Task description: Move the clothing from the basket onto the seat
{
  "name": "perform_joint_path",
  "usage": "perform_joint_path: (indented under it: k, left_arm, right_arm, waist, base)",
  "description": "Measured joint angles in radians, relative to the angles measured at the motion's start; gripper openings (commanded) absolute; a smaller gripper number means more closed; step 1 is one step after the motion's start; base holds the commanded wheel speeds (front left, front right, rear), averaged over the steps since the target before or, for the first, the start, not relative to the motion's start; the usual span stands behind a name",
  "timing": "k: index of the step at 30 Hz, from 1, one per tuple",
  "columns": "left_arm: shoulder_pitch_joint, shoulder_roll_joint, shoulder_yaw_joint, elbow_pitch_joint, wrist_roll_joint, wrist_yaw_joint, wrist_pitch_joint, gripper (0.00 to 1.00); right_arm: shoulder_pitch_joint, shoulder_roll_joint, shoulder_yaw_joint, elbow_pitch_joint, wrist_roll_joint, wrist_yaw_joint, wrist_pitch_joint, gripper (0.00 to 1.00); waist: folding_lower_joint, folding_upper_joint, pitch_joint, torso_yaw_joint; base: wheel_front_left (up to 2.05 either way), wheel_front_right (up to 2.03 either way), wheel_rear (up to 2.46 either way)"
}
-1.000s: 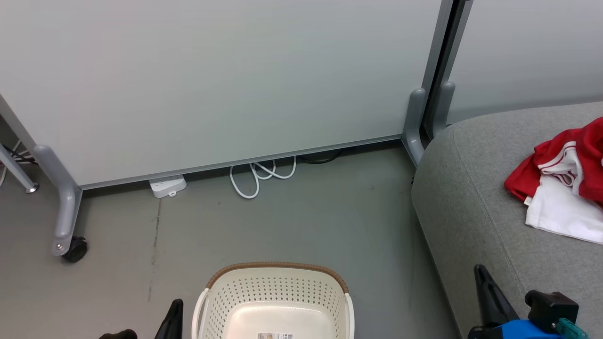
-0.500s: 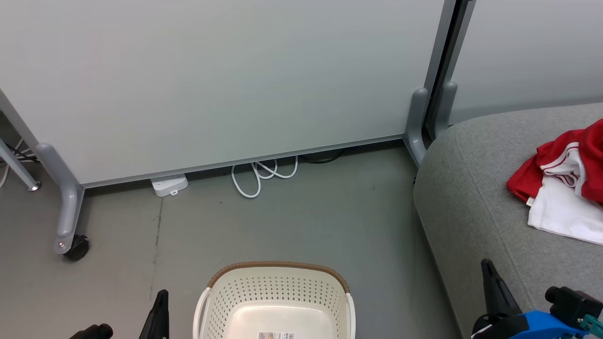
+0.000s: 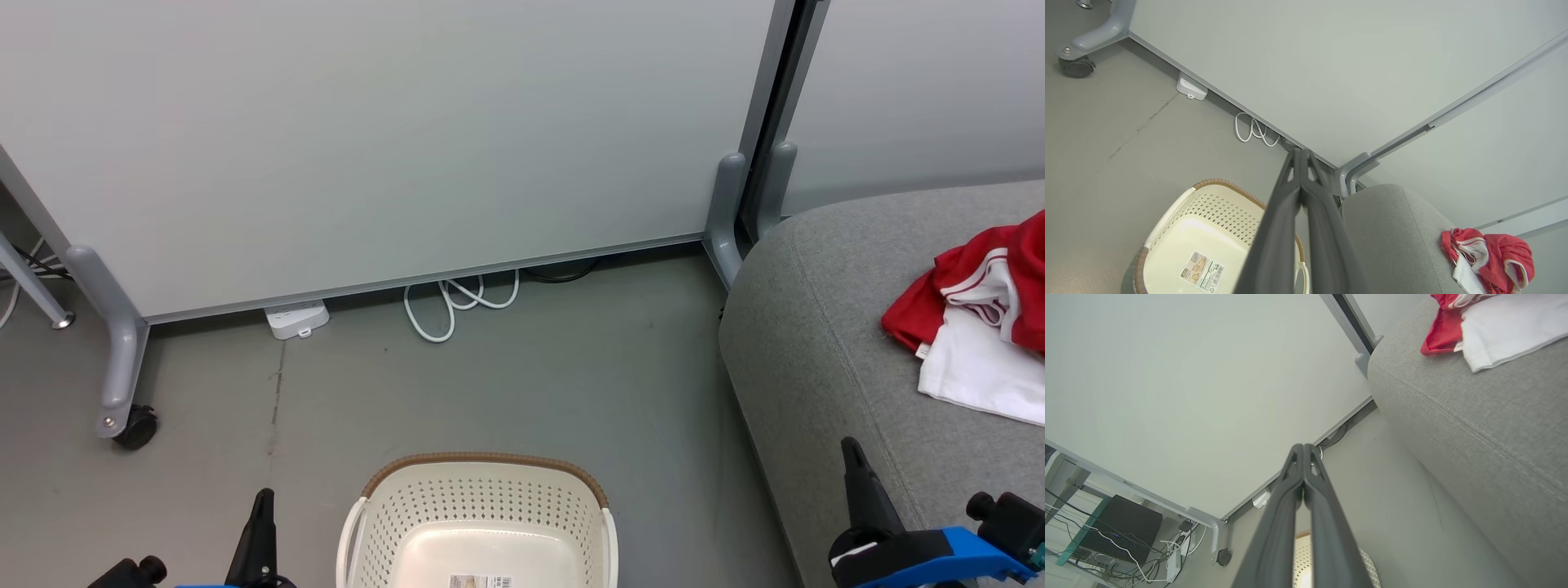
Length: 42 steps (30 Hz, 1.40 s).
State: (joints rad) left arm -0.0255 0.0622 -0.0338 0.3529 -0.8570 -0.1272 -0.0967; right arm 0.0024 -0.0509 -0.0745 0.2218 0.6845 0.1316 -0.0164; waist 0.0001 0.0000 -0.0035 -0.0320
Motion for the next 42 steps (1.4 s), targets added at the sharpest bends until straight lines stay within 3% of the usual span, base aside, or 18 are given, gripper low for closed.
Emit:
perform_joint_path:
  k: [42]
  left_arm:
    - [-0.041, -0.008, 0.084, -0.060, -0.426, 0.000, 0.120, 0.00]
  right_arm:
    - [-0.060, 0.000, -0.022, 0.013, 0.524, 0.000, 0.071, 0.00]
  waist:
    - [-0.0001, 0.0000, 0.003, 0.015]
  base:
    - [0.00, 0.00, 0.00]
